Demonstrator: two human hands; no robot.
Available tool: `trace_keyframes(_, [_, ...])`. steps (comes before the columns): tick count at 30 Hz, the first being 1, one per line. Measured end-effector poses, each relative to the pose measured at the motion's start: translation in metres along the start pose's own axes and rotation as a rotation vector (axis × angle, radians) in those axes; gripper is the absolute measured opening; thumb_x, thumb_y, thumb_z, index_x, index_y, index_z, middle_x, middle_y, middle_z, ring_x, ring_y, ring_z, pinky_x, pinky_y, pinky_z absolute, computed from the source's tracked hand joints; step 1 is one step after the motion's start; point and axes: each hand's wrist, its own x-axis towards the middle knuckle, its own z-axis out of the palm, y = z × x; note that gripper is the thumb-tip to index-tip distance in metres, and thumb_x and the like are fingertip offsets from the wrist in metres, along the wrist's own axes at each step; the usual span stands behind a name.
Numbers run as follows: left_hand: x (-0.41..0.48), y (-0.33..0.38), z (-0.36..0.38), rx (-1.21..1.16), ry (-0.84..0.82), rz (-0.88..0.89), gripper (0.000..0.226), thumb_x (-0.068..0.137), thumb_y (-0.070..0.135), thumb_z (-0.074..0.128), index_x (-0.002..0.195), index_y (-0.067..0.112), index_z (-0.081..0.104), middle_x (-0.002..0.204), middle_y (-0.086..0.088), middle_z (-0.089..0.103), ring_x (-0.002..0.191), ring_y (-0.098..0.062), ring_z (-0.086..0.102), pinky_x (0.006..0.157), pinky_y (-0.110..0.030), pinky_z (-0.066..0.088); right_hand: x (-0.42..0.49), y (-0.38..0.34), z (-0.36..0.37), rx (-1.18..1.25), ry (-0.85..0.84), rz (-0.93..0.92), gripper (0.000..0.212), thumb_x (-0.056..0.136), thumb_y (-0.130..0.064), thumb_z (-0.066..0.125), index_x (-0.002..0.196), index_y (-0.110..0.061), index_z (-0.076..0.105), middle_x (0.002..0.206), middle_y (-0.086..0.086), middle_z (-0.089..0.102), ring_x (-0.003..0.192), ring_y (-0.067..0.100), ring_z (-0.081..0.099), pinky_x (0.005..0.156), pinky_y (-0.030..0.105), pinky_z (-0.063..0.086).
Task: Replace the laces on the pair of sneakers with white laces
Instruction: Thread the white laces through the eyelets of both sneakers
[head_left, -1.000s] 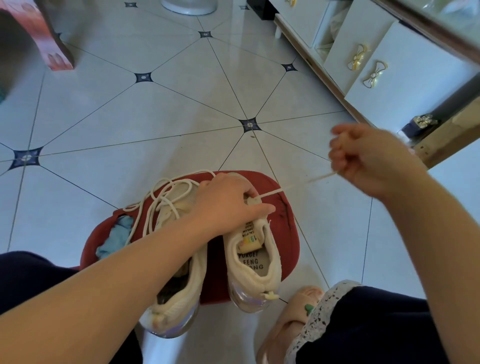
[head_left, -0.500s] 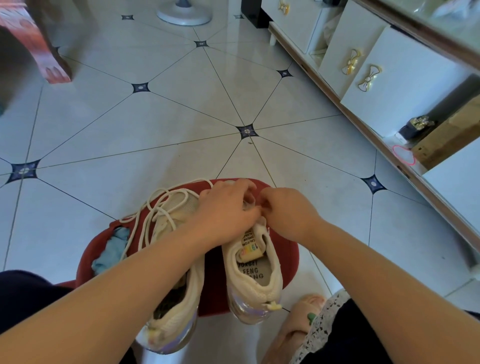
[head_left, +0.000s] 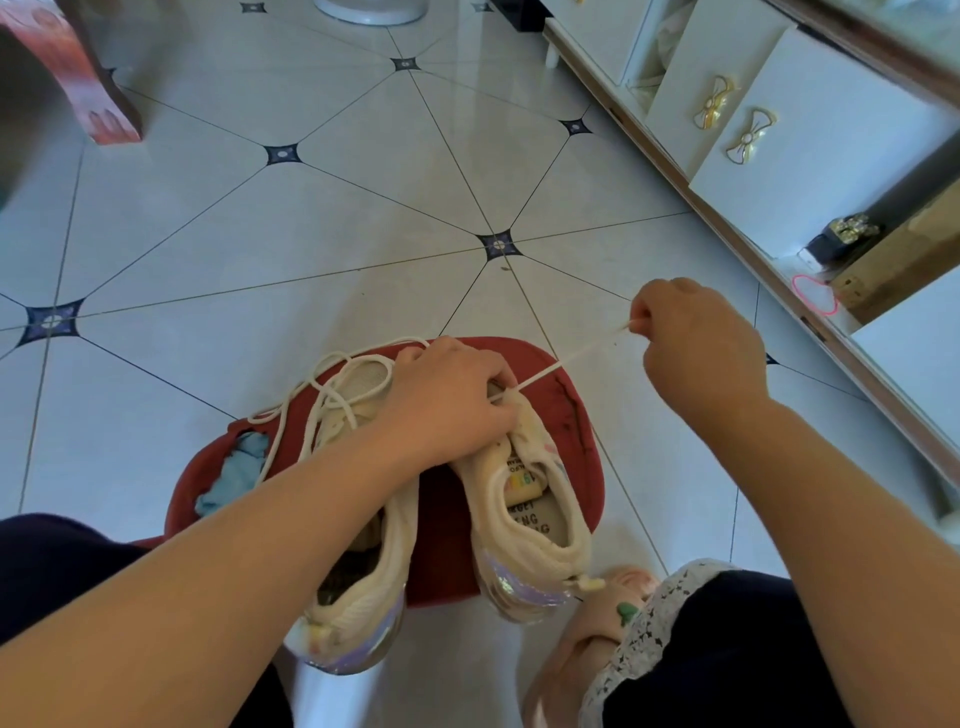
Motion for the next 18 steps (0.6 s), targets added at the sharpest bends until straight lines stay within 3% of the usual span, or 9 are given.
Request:
trace_keyframes(2, [0.000,-0.003,-0.001,-0.018,-0.033,-0.001,0.022,0.079,0.038,0.055,0.101,0.038,0.060,0.108,0.015,0.057,0.115,-0.012,0.040,0.094,-0.038,0.026,-0.001,-0.002,0.002,0.024,0.029,-0.011,0.011,0.089,-0.003,0.051,0.090,-0.014,0.054,0.080,-0.003,0.043,0.073,0.018,0.043,0.058,0.029,0.033])
trace_keyframes(4, [0.000,-0.005,-0.003,-0.035,-0.065,0.017,0.022,0.080,0.038,0.056,0.102,0.037,0.061,0.106,0.015,0.056,0.113,-0.013,0.041,0.089,-0.035,0.028,-0.001,-0.009,0.006,0.175,-0.051,-0.020,0.012,0.092,-0.008,0.049,0.085,-0.018,0.050,0.079,-0.002,0.047,0.074,0.019,0.046,0.061,0.028,0.032])
trace_keyframes(8, [0.002,-0.004,-0.002,0.026,-0.065,0.046,0.029,0.080,0.043,0.057,0.108,0.035,0.059,0.110,0.014,0.059,0.110,-0.013,0.046,0.089,-0.036,0.033,-0.008,-0.036,0.014,0.586,-0.486,0.123,0.005,0.091,-0.016,0.052,0.091,-0.016,0.057,0.077,-0.006,0.059,0.073,0.009,0.053,0.065,0.016,0.040])
trace_keyframes(11, [0.007,0.000,-0.003,-0.007,-0.024,0.008,0.040,0.075,0.047,0.061,0.109,0.028,0.052,0.107,0.013,0.062,0.103,-0.012,0.054,0.085,-0.034,0.037,-0.012,-0.050,0.017,0.749,-0.661,0.157,0.008,0.086,-0.021,0.063,0.093,-0.017,0.061,0.091,0.001,0.063,0.087,0.016,0.058,0.079,0.028,0.046])
trace_keyframes(13, [0.009,0.001,-0.003,-0.071,-0.020,-0.025,0.047,0.073,0.048,0.064,0.109,0.023,0.046,0.106,0.013,0.063,0.100,-0.011,0.056,0.084,-0.035,0.039,-0.013,-0.053,0.020,0.781,-0.631,0.167,0.011,0.083,-0.024,0.067,0.091,-0.017,0.064,0.088,0.002,0.065,0.082,0.015,0.059,0.075,0.028,0.046])
trace_keyframes(15, [0.010,0.000,-0.002,-0.107,-0.024,-0.049,0.051,0.072,0.048,0.066,0.110,0.022,0.043,0.106,0.014,0.065,0.100,-0.011,0.056,0.083,-0.035,0.037,-0.014,-0.056,0.026,0.716,-0.540,0.174,0.010,0.081,-0.027,0.068,0.080,-0.017,0.064,0.071,-0.004,0.059,0.065,0.008,0.053,0.062,0.021,0.042])
trace_keyframes(18, [0.011,0.002,-0.001,-0.023,-0.015,-0.035,0.051,0.073,0.048,0.064,0.114,0.024,0.045,0.104,0.014,0.064,0.100,-0.013,0.054,0.083,-0.036,0.037,-0.015,-0.061,0.031,0.689,-0.424,0.201,0.023,0.082,-0.025,0.066,0.062,-0.022,0.055,0.057,-0.010,0.049,0.052,0.003,0.044,0.050,0.016,0.031])
